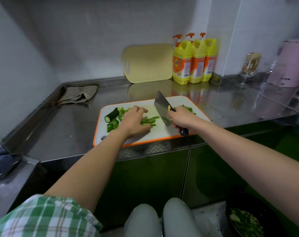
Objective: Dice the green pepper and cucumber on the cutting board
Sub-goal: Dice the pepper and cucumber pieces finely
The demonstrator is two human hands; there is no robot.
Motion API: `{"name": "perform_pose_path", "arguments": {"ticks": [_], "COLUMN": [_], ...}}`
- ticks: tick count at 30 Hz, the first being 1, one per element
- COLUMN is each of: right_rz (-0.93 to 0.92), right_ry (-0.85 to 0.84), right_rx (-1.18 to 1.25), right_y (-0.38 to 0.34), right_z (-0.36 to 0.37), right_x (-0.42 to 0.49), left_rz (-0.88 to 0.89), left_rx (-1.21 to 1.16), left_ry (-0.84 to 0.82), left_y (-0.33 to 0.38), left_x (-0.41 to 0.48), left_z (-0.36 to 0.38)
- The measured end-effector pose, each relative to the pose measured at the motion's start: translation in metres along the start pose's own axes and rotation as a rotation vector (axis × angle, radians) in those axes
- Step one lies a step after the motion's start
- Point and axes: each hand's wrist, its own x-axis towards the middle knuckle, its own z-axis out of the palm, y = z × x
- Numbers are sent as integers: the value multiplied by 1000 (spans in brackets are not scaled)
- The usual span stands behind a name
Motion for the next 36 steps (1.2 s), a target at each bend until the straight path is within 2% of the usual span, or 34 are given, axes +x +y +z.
{"name": "perform_pose_path", "arguments": {"ticks": [7, 14, 17, 21, 27, 36], "right_rz": [-7, -31, -24, -105, -44, -5], "right_ry": [-13, -24, 31, 116, -26, -24], "right_rx": [-172, -341, -411, -366, -464, -621], "right_y": [-9, -14, -14, -18, -29, -37], "right_z": [-3, 2, -2, -8, -6, 1], "right_x": [1, 5, 9, 8, -1, 0], "left_rz": [-1, -7, 5, 15, 24, 28], "left_rx": [7, 10, -32, -82, -123, -121], "left_ry": [-12, 66, 115, 185, 232, 233], "left_y": [-6, 1, 3, 5, 5, 4], "left_x": [-3, 10, 9, 5, 3, 2], "left_z": [4, 15, 18, 22, 26, 27]}}
